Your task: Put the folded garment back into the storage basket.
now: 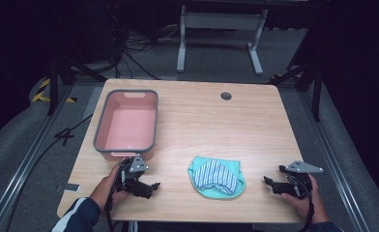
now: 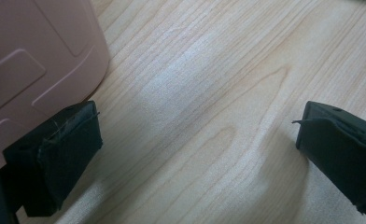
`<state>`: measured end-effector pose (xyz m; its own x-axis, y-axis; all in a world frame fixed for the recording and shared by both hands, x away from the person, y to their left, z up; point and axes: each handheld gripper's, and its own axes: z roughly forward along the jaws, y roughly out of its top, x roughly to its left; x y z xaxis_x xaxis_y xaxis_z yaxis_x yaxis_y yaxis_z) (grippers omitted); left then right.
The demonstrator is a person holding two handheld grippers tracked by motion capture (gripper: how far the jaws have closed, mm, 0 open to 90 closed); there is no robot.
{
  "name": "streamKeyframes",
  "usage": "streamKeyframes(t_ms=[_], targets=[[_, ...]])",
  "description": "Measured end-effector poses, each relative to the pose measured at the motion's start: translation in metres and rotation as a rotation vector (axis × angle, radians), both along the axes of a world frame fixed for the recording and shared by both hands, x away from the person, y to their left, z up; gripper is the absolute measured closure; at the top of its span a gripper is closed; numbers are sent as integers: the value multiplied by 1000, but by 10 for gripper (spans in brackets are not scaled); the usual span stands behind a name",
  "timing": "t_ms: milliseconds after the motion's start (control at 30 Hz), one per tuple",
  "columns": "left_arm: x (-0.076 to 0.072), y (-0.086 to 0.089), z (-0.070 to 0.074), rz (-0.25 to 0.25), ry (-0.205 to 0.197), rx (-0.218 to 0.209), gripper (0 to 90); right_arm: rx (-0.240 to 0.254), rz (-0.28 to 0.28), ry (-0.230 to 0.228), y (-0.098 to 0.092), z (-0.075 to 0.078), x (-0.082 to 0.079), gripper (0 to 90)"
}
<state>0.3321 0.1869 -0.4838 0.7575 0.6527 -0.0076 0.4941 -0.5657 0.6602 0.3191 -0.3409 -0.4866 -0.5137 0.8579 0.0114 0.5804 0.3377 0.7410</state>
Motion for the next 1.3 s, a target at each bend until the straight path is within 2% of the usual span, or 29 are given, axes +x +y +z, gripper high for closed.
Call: streamKeyframes(t_ms=[200, 300, 333, 400, 467, 567, 600, 633, 667, 700, 767, 833, 900, 967, 1033, 1100, 1133, 1233, 1267, 1300], targets=[[0, -1, -1, 0, 6, -13, 2, 0, -2, 0, 0, 0, 0, 205], [0, 0, 0, -8, -4, -1, 3, 0, -3, 1, 0, 0, 0, 205], [-1, 0, -1, -7, 4, -11, 4, -1, -3, 1, 0, 0, 0, 205], [-2, 1, 0, -29, 1, -15, 22, -1, -2, 1, 0, 0, 0, 205], [0, 3, 1, -80, 3, -8, 40, -8, 0, 9, 1, 1, 2, 206], [2, 0, 4, -88, 20, 14, 49, -20, -5, 31, 3, 4, 4, 237], [2, -3, 7, -94, 15, 18, 85, -21, -5, 35, 4, 4, 4, 252], [1, -4, 8, -106, 9, 14, 195, -21, -7, 39, 5, 6, 5, 291], [1, -7, 9, -117, -1, 22, 230, -18, -8, 41, 6, 7, 5, 292], [1, -11, 10, -123, -12, 37, 221, -13, -4, 39, 7, 8, 6, 286], [3, -17, 9, -130, 3, 27, 217, 17, -6, 32, 11, 14, 6, 292], [6, -23, 10, -146, 10, 24, 244, 15, 8, 20, 16, 20, 5, 301], [8, -30, 12, -154, 2, 30, 262, 38, 24, 21, 24, 26, 4, 312], [11, -38, 15, -163, -1, 20, 284, 38, 47, 22, 36, 32, 2, 323], [13, -43, 16, -174, -7, 15, 287, 34, 54, 22, 40, 33, 2, 325], [18, -52, 18, -192, -14, 12, 291, 18, 87, 22, 56, 36, 4, 337], [22, -57, 20, -192, -11, -3, 303, 14, 93, 32, 61, 36, 6, 343], [27, -65, 21, -197, -12, -11, 306, 1, 104, 36, 72, 36, 10, 363], [32, -74, 22, -200, -27, -19, 307, 23, 127, 39, 79, 37, 13, 373], [32, -74, 22, -200, -27, -19, 307, 24, 131, 38, 82, 37, 15, 379]])
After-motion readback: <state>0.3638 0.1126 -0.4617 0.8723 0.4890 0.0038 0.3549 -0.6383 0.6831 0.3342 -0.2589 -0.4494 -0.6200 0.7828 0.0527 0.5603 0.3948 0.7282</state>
